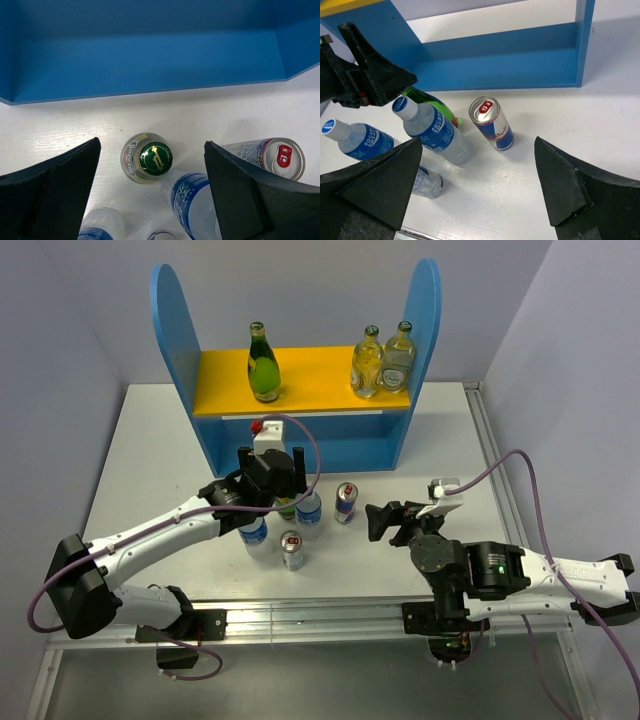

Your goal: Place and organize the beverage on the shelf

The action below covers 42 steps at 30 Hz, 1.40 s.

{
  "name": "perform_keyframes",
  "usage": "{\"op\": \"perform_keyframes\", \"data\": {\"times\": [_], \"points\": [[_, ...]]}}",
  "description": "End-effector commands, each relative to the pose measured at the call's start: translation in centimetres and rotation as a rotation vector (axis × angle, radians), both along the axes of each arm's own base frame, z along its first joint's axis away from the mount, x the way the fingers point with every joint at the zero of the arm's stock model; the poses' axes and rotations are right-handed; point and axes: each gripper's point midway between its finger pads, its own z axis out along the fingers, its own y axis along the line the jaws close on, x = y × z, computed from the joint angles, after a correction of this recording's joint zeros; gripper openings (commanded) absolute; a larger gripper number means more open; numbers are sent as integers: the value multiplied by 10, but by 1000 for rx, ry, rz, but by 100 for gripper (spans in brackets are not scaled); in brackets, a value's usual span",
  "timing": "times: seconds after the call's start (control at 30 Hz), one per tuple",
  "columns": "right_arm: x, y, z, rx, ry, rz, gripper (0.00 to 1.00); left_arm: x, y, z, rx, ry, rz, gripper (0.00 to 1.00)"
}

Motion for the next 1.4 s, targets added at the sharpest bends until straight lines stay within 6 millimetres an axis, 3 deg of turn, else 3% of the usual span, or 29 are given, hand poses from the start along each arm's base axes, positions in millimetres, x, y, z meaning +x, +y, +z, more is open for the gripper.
{"op": "perform_keyframes", "data": {"times": [0.0,0.17,0.43,0.83,1.03,1.2,1.27,1.37], "points": [[1,-12,0,40,-3,-46,100,6,-2,9,-56,-40,47,90],[1,-19,-4,38,7,-59,100,8,1,1,-40,-32,73,76],[-1,-25,-10,23,25,-60,100,11,-1,-15,-19,-12,83,75],[-1,-32,-15,20,27,-81,100,9,1,-25,-11,2,96,60],[-1,-34,-15,17,29,-89,100,11,-3,-32,4,11,88,41],[0,-35,-14,15,26,-92,100,12,-1,-30,17,9,100,8],[0,-35,-15,12,26,-93,100,11,2,-28,23,3,106,1],[-1,-35,-16,13,28,-90,100,10,7,-23,33,-7,117,0]]}}
